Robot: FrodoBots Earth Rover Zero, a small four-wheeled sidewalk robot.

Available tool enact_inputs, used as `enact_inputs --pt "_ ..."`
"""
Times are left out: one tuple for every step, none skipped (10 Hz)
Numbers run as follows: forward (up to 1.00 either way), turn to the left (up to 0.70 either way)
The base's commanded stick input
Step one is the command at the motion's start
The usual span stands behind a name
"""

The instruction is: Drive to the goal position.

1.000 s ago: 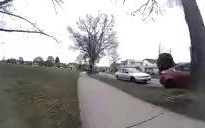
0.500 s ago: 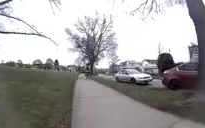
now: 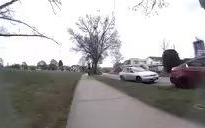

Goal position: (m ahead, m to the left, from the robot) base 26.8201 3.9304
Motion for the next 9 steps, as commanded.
enact_inputs --pt "0.7 0.0" --pt "0.7 0.0" --pt "0.7 0.0" --pt "0.7 0.0" --pt "0.7 0.0" --pt "0.7 0.0" --pt "0.7 0.0" --pt "0.7 0.0" --pt "0.7 0.0"
